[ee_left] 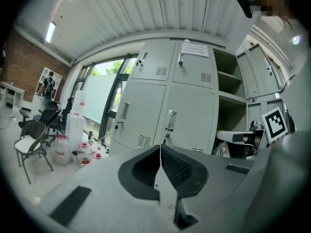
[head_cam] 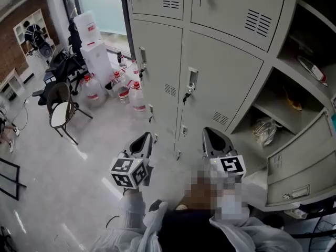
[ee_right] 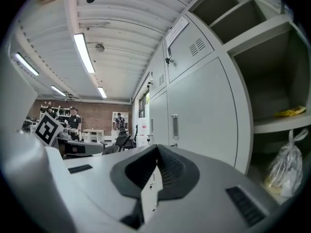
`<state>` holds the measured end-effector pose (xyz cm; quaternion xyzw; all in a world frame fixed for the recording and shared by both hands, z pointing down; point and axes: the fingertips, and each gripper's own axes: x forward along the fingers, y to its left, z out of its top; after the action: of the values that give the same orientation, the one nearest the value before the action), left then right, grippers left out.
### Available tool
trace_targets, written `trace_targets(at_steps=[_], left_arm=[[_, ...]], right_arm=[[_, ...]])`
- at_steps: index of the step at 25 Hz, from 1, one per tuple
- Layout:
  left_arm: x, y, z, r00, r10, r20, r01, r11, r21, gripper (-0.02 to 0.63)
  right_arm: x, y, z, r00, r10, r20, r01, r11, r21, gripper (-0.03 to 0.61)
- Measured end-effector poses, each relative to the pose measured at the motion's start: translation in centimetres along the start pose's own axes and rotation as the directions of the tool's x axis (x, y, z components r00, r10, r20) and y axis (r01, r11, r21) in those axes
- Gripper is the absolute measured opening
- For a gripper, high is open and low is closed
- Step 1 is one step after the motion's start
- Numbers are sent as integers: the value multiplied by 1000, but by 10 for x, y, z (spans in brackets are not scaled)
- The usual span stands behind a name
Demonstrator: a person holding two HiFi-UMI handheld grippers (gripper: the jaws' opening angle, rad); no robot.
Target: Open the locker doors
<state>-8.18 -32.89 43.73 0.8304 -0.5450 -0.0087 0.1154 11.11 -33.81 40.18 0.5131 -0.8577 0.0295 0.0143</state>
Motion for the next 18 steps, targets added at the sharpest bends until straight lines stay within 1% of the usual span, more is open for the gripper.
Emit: trace_targets(at_steps=[4,7,9,12,15,18], left_arm=[[0,12,-4,999,32,-4,-32,999,-6,12],[10,18,-4,1000,24,-2,-24,1000,-6,11],[21,22,-5,1000,11,1,-11,1000,-12,11],[42,25,-1,1000,-23,10,23,1000,-5,11],[69,31,8,997,-81,19,80,996,37,11],[92,47,12,992,-124,15,123,991,50,11]], right_arm=[[15,6,-7,999,27,-18,-26,1000,9,2],[24,5,-9,1000,22,-19,-22,1000,5,2],[30,0,-11,1000,4,-23,-4,1000,-6,2],[39,-9,-12,999,-31,-30,30,999,-24,2],[58,-18,-7,997,-74,0,74,997,-24,2],[83,-24,-7,992,-125,23,126,992,-5,2]])
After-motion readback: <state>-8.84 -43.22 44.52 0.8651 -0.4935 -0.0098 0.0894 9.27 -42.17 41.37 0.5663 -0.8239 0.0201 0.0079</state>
